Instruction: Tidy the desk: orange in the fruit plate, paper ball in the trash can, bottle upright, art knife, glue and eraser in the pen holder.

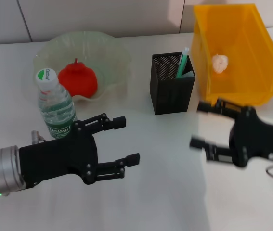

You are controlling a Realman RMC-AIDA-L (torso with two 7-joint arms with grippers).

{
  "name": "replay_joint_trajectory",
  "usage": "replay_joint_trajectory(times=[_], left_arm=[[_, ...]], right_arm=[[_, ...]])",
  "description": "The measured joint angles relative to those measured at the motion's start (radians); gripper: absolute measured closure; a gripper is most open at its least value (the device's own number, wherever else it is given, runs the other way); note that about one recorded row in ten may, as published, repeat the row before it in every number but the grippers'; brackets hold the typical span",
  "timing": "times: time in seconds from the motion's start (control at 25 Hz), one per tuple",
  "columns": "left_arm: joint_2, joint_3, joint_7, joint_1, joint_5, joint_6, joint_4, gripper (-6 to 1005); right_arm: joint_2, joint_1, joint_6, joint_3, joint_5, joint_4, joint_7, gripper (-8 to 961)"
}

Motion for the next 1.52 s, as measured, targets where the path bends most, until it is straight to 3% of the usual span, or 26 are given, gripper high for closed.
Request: replay_joint_trajectory(times=[0.16,0.36,0.4,0.44,0.64,1.52], left_arm=[[0.009,-0.008,-0.002,-0.002,0.001,0.002,-0.011,185],[0.019,-0.01,-0.015,-0.007,0.007,0.007,-0.017,185],[0.04,-0.02,-0.058,-0.033,0.073,0.049,-0.017,185],[0.042,-0.039,-0.064,-0.036,0.094,0.062,-0.013,185],[0.042,-0.087,-0.073,-0.037,0.137,0.088,-0.017,185],[0.046,-0.116,-0.136,-0.045,0.23,0.121,-0.008,185]], right_arm=[[0.001,-0.053,-0.04,-0.1,-0.001,-0.074,-0.005,170],[-0.001,-0.045,-0.062,-0.122,-0.037,-0.097,0.045,170],[-0.001,-0.043,-0.062,-0.123,-0.044,-0.1,0.047,170],[-0.001,-0.042,-0.061,-0.124,-0.047,-0.1,0.047,170],[0.0,-0.04,-0.058,-0.123,-0.05,-0.102,0.047,170],[0.0,-0.029,-0.022,-0.127,-0.051,-0.103,0.057,170]])
